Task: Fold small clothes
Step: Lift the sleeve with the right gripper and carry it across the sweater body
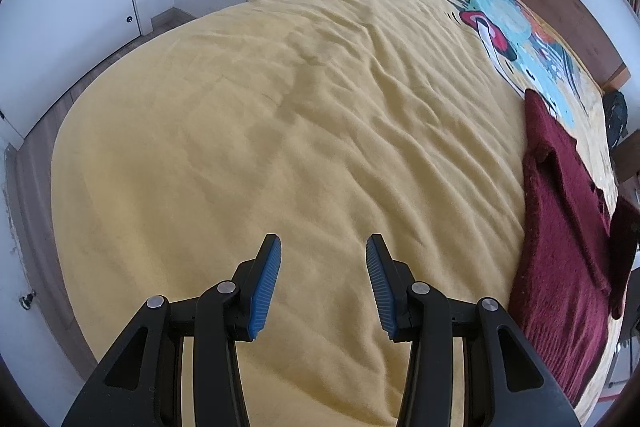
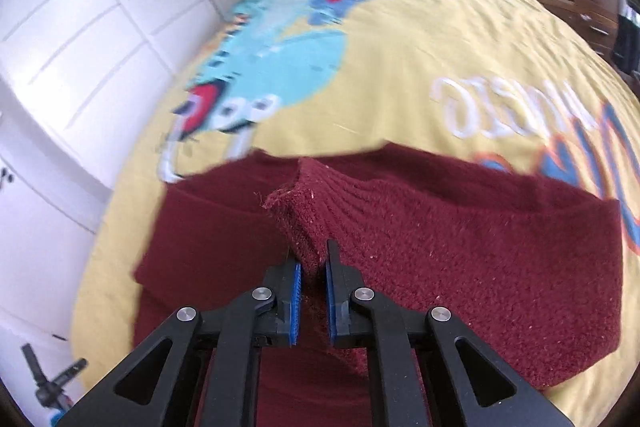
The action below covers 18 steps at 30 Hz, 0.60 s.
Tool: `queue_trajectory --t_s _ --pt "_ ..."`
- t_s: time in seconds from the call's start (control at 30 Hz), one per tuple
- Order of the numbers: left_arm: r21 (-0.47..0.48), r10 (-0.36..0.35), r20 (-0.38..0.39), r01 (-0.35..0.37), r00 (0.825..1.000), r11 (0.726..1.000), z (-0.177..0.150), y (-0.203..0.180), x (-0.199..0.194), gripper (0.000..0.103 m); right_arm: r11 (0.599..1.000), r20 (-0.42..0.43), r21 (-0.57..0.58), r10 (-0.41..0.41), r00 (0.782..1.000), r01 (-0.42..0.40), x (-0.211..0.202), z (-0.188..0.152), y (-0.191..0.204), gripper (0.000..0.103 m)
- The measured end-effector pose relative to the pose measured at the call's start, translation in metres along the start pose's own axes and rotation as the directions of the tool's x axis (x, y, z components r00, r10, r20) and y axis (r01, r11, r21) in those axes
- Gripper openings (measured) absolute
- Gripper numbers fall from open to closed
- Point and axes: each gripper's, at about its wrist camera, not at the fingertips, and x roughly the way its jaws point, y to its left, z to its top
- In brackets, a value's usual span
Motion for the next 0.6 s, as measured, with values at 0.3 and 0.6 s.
queue_trajectory --t_s 0.3,0.6 --pt "-0.029 0.009 0.015 -0.008 1.0 1.0 0.004 0.026 -0.012 0.039 0.991 -0.009 -0.04 0.131 0.991 -0.131 0.043 -0.007 0.094 0.01" --pt "-0.036 0.017 0.004 -0.017 1.0 0.999 0.001 0.036 -0.01 0.039 0.991 -0.103 -0.057 0.118 0.988 -0.124 0.102 -0.044 0.127 0.01"
